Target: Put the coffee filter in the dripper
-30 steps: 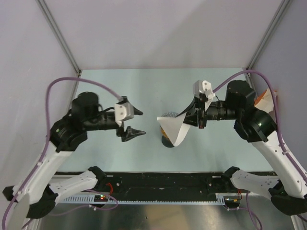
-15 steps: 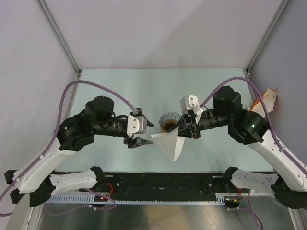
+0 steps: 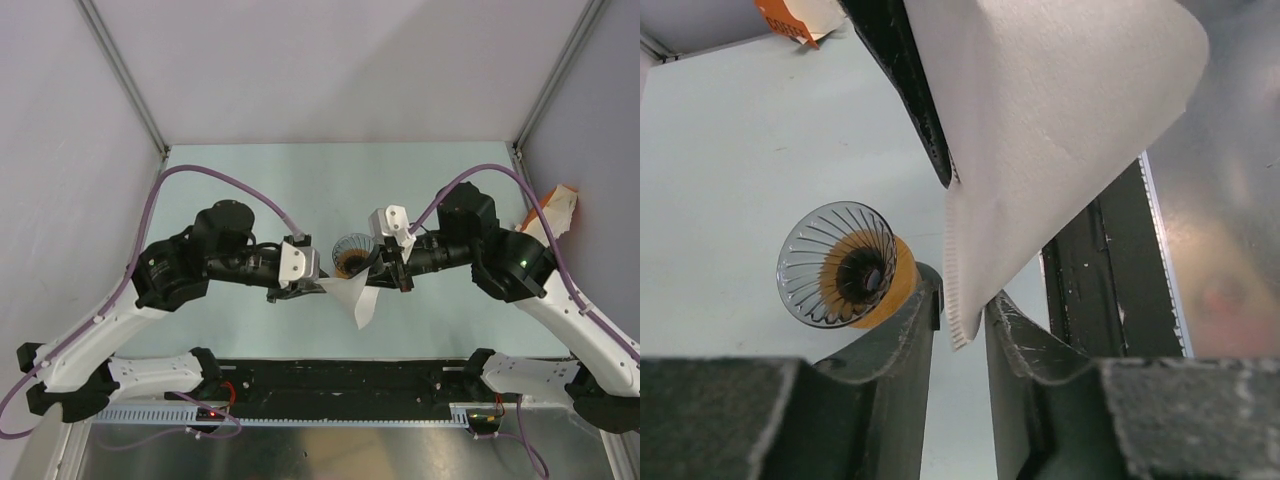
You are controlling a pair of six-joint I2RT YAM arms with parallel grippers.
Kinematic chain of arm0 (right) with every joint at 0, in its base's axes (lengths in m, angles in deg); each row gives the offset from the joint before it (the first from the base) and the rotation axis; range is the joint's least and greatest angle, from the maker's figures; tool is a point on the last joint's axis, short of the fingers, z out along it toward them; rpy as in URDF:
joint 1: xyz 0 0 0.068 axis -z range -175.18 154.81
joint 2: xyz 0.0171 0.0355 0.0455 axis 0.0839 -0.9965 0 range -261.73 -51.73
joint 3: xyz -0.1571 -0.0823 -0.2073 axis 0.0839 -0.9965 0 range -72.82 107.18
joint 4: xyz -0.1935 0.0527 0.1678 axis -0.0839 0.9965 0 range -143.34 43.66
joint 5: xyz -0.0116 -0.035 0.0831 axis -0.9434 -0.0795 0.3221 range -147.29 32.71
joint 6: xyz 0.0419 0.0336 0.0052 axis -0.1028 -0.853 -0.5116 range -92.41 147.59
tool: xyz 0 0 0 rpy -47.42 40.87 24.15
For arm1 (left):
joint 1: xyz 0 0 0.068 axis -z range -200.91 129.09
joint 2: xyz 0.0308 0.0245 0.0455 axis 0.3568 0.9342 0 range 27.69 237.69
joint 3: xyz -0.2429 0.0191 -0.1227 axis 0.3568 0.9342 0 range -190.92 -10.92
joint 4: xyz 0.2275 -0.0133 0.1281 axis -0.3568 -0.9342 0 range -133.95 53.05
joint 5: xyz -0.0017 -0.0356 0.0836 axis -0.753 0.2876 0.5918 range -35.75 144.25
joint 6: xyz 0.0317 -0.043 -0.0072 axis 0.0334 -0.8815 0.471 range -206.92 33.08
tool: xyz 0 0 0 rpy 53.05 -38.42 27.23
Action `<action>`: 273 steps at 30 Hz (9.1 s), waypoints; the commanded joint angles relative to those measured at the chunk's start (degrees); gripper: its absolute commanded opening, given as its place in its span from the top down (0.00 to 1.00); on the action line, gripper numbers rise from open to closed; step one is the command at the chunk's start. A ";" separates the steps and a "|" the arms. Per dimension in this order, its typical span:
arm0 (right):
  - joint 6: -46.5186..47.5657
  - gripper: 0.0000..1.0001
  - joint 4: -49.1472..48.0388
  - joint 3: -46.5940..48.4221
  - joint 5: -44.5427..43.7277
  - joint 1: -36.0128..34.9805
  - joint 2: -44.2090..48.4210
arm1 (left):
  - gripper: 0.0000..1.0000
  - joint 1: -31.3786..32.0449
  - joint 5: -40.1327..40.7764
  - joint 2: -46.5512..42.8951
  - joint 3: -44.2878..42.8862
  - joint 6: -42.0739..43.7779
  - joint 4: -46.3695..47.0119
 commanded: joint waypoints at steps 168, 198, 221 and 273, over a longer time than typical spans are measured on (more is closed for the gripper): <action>-48.82 1.00 -48.85 -6.32 -4.11 11.12 -2.46 | 1.00 -31.01 -13.40 4.14 1.48 -73.30 75.70; -46.36 0.66 -46.14 -5.08 -2.87 11.84 -0.51 | 0.99 -22.36 -16.64 2.16 12.62 -72.40 75.91; -48.04 0.98 -46.96 -1.88 0.27 18.52 1.13 | 1.00 -23.28 -16.82 3.27 13.32 -73.24 75.91; 2.16 1.00 3.64 3.46 -7.68 1.78 0.86 | 0.27 -12.91 -5.36 -0.60 1.53 -14.53 12.75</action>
